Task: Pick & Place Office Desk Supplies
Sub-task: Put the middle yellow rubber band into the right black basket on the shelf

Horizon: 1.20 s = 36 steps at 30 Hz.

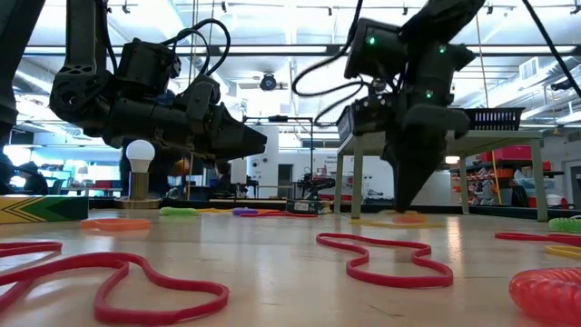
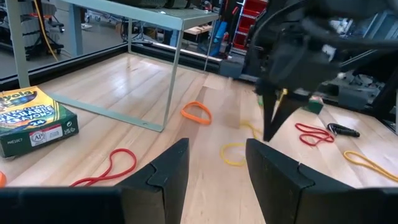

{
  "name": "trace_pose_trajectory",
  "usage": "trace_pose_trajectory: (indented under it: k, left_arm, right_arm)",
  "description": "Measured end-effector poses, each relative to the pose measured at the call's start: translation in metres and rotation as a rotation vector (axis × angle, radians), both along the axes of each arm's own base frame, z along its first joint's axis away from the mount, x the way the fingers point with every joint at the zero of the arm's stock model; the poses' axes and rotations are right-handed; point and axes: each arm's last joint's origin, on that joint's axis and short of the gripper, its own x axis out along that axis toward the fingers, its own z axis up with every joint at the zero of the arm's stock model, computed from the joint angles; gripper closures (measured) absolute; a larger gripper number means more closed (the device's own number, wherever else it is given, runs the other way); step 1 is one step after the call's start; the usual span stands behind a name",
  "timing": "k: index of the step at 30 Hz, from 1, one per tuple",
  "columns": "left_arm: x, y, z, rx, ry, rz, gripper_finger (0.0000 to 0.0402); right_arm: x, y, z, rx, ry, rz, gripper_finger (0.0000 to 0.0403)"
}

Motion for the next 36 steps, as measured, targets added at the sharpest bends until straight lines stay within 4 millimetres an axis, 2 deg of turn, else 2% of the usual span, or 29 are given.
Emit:
trace_pose_trajectory:
  k: [12, 18, 23, 30, 36]
  left_arm:
    - [0.000, 0.000, 0.000, 0.006, 0.006, -0.001, 0.0236]
    - [0.000, 0.000, -0.001, 0.006, 0.008, -0.001, 0.0236]
    - [0.000, 0.000, -0.001, 0.006, 0.009, -0.001, 0.0236]
    - [0.000, 0.000, -0.001, 0.006, 0.009, -0.001, 0.0236]
    - [0.000, 0.000, -0.001, 0.006, 0.009, 0.000, 0.0236]
  right_arm:
    - [-0.012, 0.024, 0.035, -0.042, -0.110, -0.066, 0.0402]
    - [-0.031, 0.025, 0.069, -0.082, -0.207, -0.159, 0.0402]
    - [-0.060, 0.017, 0.109, -0.147, -0.296, -0.255, 0.0402]
    - [-0.099, 0.004, 0.186, -0.326, -0.411, -0.359, 0.0403]
    - [-0.133, -0.017, 0.238, -0.544, -0.379, -0.489, 0.0403]
